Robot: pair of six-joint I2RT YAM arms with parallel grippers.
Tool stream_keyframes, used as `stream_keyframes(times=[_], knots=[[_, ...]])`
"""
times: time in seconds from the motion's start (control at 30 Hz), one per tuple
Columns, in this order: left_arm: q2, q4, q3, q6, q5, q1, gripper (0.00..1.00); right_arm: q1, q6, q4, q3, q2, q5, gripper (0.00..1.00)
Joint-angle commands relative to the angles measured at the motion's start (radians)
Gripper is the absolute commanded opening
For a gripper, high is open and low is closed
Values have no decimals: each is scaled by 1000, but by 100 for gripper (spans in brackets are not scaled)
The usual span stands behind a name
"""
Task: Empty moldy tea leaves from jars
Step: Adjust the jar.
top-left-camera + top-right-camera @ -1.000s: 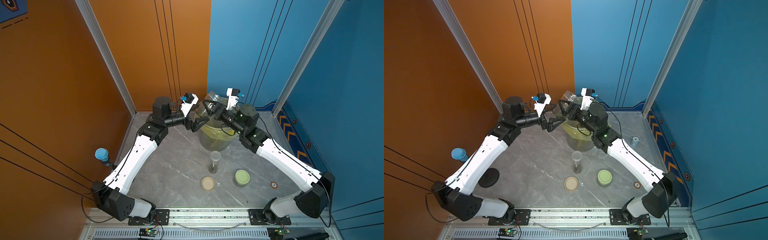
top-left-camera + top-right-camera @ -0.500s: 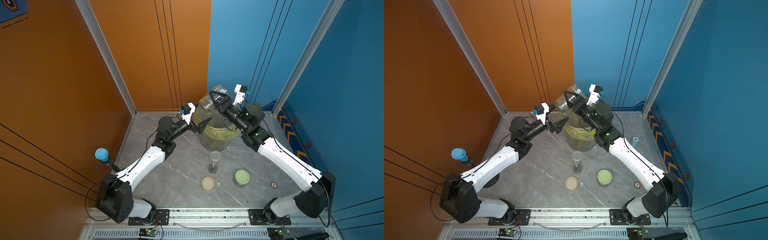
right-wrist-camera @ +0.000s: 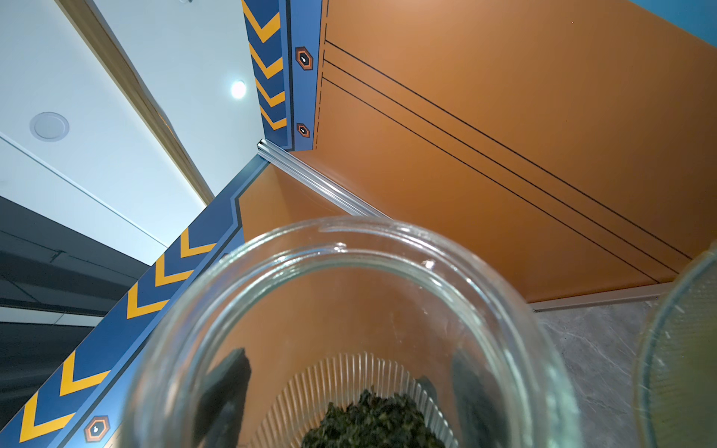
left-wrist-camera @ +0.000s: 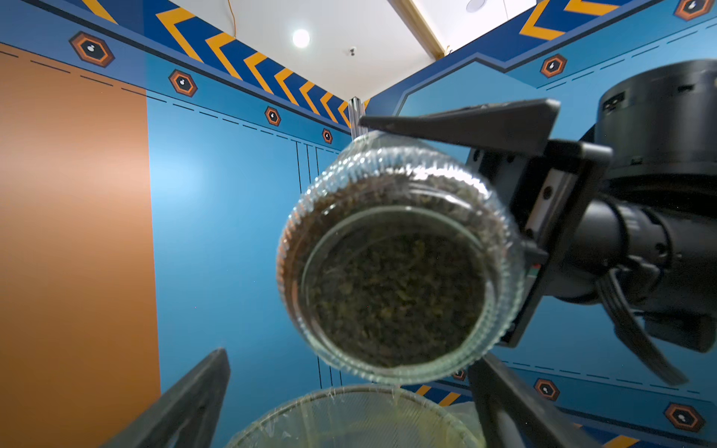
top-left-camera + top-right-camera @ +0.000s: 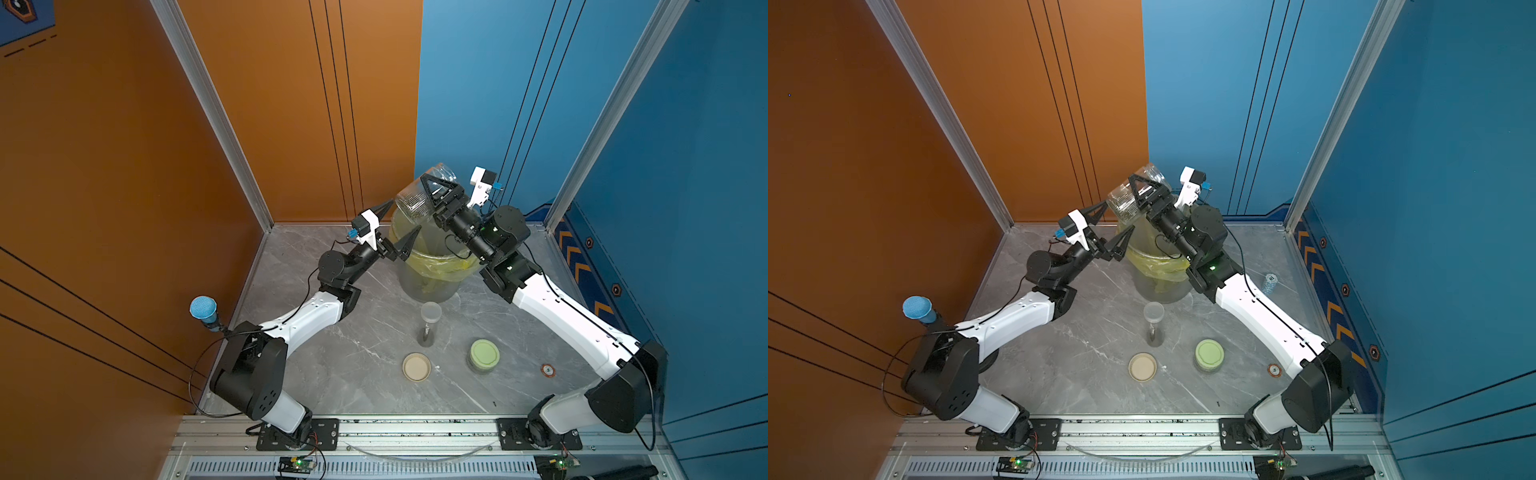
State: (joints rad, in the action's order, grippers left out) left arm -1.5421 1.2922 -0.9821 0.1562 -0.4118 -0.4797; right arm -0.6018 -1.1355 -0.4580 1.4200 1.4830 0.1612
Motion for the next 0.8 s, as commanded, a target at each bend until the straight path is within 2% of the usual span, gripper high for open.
stream_keyframes(times=[0.0, 0.07, 0.37, 0.53, 0.77], knots=[[-1, 115, 9, 50, -65, -11, 98, 3, -20, -76, 12, 1, 13, 36], [1, 116, 22, 55, -91, -15, 98, 4, -17, -66, 13, 0, 16, 36], [-9, 117, 6, 53, -53, -15, 100, -3, -20, -62, 4, -1, 17, 36], [-10, 117, -13, 52, -30, -16, 93, -7, -17, -63, -2, -3, 15, 36], [-26, 117, -41, 74, -24, -18, 99, -9, -20, -67, -11, -4, 15, 36]])
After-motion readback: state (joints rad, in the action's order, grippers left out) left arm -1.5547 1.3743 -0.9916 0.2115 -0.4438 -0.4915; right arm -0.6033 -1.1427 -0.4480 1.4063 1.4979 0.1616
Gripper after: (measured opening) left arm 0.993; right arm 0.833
